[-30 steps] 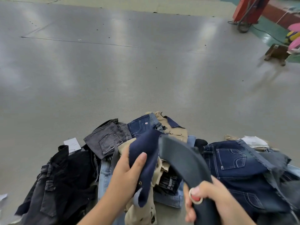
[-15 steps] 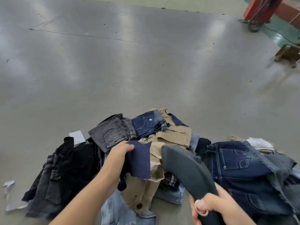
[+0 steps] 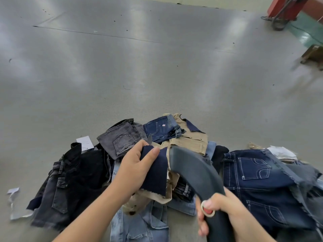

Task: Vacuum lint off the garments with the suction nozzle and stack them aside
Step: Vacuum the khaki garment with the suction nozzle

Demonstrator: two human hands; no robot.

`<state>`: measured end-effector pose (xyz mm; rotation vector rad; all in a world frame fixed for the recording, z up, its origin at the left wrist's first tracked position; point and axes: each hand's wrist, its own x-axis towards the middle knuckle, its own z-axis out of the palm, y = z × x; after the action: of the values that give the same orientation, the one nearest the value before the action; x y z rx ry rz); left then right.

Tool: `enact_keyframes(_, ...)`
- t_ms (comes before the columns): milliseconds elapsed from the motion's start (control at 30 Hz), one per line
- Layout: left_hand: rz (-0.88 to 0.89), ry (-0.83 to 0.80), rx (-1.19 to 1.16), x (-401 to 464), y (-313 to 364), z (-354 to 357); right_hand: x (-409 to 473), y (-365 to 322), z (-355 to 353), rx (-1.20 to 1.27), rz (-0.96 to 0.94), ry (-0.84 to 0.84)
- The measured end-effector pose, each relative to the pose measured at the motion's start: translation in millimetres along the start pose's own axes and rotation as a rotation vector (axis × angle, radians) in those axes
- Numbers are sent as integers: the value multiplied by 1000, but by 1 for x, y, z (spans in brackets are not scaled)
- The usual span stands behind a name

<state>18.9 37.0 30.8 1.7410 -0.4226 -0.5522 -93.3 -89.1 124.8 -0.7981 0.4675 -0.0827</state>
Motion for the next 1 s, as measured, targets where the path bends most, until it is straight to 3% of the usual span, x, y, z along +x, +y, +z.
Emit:
enact_keyframes(33,-14,-9,-23,-1,1,0,-32,8,-19,-184,47,57)
enact_keyframes(67,-34,-1,-63,0,2,0,-32,19,-41,-130,166,111)
enact_keyframes(100,-62,17,-112,1,3,-1,-32,24,-45,-186,179,39)
enact_keyframes(233,-170,65,-347,7,11,-7,-41,36,-51,-341,285,25)
enact_keyframes(367,-203,3,-437,6,14,-5,-38,48,-54,-549,297,-10)
enact_keyframes(433,-209,-70,-447,2,13,-1,-36,49,-52,-574,294,-22)
enact_keyframes(567,-180,-156,-412,-3,10,4,-32,42,-52,-235,237,12)
enact_keyframes(700,-178,-170,-407,-3,11,4,-23,27,-56,-169,126,81)
enact_keyframes(867,-254,-48,-552,4,18,-6,-33,31,-58,-195,173,-18)
enact_keyframes(1000,-271,-36,-615,5,21,-7,-35,53,-64,-498,229,-111)
